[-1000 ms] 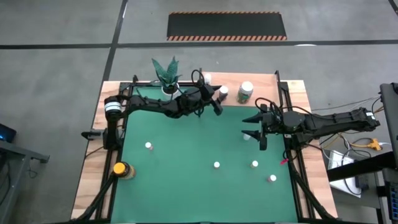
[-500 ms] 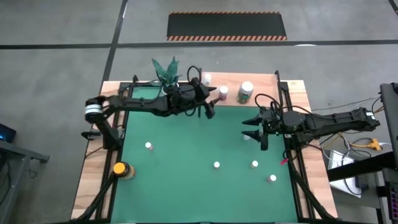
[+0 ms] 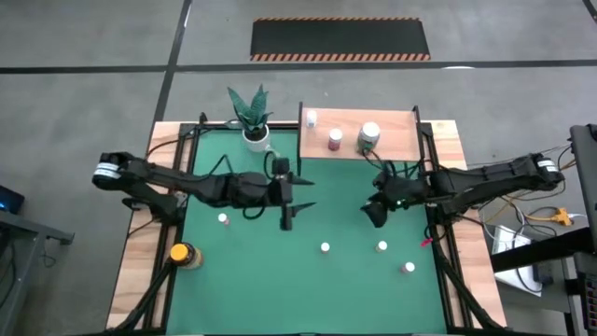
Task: Pick and place medicine bottles onto shelf by color
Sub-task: Put the white pill bottle on the shelf
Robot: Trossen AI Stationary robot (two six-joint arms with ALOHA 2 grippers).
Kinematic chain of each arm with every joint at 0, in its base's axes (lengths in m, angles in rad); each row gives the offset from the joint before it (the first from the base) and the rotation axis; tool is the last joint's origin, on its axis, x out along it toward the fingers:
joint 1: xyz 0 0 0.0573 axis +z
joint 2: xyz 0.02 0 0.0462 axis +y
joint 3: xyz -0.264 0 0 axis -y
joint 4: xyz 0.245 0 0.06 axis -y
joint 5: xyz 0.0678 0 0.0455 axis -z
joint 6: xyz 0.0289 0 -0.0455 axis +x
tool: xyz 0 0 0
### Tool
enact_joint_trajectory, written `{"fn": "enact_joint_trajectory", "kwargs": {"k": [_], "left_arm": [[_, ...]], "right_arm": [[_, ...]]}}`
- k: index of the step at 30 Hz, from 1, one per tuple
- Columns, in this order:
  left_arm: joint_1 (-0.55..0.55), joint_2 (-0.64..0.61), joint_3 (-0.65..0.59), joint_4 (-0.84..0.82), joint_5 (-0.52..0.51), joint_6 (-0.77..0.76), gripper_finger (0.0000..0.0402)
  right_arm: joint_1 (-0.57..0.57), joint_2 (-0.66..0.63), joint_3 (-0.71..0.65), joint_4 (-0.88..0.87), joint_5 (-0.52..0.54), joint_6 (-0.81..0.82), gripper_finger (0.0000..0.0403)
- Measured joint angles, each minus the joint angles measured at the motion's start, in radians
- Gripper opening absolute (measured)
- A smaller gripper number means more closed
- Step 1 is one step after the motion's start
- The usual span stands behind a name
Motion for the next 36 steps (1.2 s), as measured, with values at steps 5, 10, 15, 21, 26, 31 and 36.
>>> {"fn": "enact_joint_trajectory", "kwargs": {"k": [5,10,15,21,26,31,36], "left_arm": [[-0.006,-0.078,-0.05,0.002,-0.004,0.009,0.0222],[-0.006,-0.133,-0.115,0.063,-0.004,0.021,0.0222],[-0.006,-0.171,-0.167,0.1,-0.005,0.024,0.0222],[-0.006,-0.188,-0.185,0.123,-0.005,0.027,0.0222],[-0.005,-0.19,-0.185,0.123,-0.005,0.044,0.0222],[-0.005,-0.192,-0.186,0.123,-0.005,0.051,0.0222],[-0.005,-0.192,-0.188,0.122,-0.005,0.053,0.0222]], "right_arm": [[0.0,0.163,0.087,-0.3,0.112,0.093,0.0219],[0.0,0.286,0.087,-0.295,0.098,0.097,0.0219],[0.0,0.376,0.089,-0.296,0.118,0.109,0.0219],[0.0,0.43,0.094,-0.255,0.191,0.109,0.0219],[0.0,0.453,0.094,-0.242,0.191,0.108,0.0207],[0.0,0.467,0.096,-0.239,0.187,0.108,0.0145],[0.0,0.44,0.109,-0.255,0.167,0.096,0.0122]]}}
